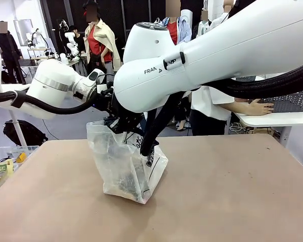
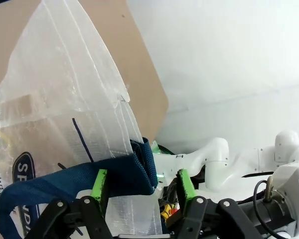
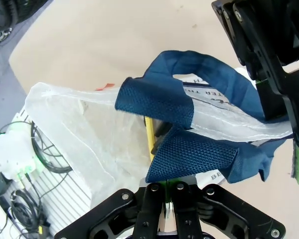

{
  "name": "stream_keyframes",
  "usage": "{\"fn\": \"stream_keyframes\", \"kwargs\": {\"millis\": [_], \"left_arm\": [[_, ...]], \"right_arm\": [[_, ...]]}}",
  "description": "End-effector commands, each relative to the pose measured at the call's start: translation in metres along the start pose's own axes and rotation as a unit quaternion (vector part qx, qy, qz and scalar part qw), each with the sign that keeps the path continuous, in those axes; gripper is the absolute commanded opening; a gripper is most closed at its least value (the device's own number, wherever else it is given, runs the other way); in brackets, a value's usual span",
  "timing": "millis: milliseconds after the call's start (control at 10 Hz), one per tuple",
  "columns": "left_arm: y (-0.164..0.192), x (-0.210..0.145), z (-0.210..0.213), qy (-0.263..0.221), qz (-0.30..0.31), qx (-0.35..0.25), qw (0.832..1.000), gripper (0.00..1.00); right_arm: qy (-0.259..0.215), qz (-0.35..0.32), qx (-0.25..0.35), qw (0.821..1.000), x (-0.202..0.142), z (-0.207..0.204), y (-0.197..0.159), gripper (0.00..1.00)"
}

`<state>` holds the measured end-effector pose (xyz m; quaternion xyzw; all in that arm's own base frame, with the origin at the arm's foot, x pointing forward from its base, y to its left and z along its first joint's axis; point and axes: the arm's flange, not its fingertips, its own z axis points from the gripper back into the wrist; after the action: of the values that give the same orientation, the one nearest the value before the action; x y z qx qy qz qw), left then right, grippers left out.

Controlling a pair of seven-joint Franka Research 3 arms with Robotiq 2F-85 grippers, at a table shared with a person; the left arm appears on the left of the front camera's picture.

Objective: Transfer purchased items from the store into the shopping bag.
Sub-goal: Move the Reusable shopping bag to the right side of the table.

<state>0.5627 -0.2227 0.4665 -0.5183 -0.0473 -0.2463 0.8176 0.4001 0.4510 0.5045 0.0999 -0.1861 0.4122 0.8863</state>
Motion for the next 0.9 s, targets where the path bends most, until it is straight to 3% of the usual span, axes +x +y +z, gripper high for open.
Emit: {"fn": "stream_keyframes", "kwargs": {"millis": [0, 200, 400, 500, 800], "left_arm": [[-0.0021, -0.0011, -0.0036, -0.002, -0.014, 0.020, 1.000, 0.65], [-0.0025, -0.0007, -0.0047, -0.002, -0.012, 0.024, 1.000, 0.49], [-0.0030, -0.0008, -0.0053, -0.003, -0.011, 0.029, 1.000, 0.13], [-0.0029, -0.0007, -0.0055, -0.005, -0.010, 0.033, 0.999, 0.00], [-0.0027, 0.0006, -0.0079, -0.011, -0.006, 0.042, 0.999, 0.00]], "right_arm": [[-0.005, 0.016, 0.000, 1.000, 0.0028, 0.0003, 0.0026, 0.00], [-0.005, 0.016, -0.001, 1.000, 0.0025, 0.0007, 0.0027, 0.00], [-0.006, 0.016, 0.000, 1.000, 0.0021, 0.0008, 0.0027, 0.00], [-0.006, 0.017, 0.001, 1.000, 0.0017, 0.0010, 0.0032, 0.00], [-0.007, 0.022, 0.001, 1.000, 0.0005, 0.0017, 0.0034, 0.00]]}}
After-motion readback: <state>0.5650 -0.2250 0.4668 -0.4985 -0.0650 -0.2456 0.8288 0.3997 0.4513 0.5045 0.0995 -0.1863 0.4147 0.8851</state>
